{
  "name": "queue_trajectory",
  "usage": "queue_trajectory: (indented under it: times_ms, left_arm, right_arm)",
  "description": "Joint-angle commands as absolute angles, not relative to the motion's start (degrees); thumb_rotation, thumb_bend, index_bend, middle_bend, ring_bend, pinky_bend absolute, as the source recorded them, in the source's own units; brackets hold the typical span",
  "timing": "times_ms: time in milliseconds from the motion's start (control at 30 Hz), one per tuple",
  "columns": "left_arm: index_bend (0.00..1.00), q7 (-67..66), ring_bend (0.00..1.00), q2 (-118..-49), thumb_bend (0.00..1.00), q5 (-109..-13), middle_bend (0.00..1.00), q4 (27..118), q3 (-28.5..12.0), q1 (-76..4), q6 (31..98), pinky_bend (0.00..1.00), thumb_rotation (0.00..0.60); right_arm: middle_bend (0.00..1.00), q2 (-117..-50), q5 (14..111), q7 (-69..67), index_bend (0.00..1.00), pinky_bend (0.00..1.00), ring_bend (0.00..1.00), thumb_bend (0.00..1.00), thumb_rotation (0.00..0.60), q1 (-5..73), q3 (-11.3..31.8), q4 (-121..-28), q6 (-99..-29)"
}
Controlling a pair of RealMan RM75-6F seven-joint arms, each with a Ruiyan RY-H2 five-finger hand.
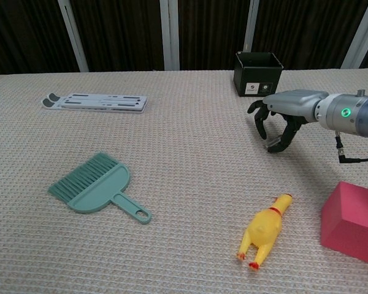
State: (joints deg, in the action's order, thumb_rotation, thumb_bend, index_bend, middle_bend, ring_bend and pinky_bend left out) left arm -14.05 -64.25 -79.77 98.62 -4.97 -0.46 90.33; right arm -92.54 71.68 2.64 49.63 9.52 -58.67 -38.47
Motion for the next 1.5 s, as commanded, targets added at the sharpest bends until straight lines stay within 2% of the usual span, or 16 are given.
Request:
queue_trajectory:
  times_ms: [33,933,1500]
  left_arm:
    - [0.11,-14.03,0.00,-64.25,0.23,-79.71,0.00,98.60,-5.01,-0.45,90.37,0.00,0.600]
    - [0.11,-14.24,0.00,-64.18,0.24,-79.88,0.00,98.75,-4.80,-0.34,90.53,0.00,0.600]
    - [0.11,-14.29,0.00,-64.17,0.24,-80.57,0.00,98.92,-4.43,-0.35,90.55,0.00,0.600]
  right_arm:
    - [0.13,-92.60,71.45,2.56,0.58,0.20,0.23,0.24,0.600,49.67,9.57,-58.36,-38.31]
    - [0.13,-93.25,70.55,4.24,0.60,0.20,0.23,0.27,0.600,50.75,9.07,-57.39,-36.63]
    - [0.13,-92.94,68.90,6.67,0.60,0.20,0.23,0.36,0.600,51.43,9.01,-57.78,-35.48]
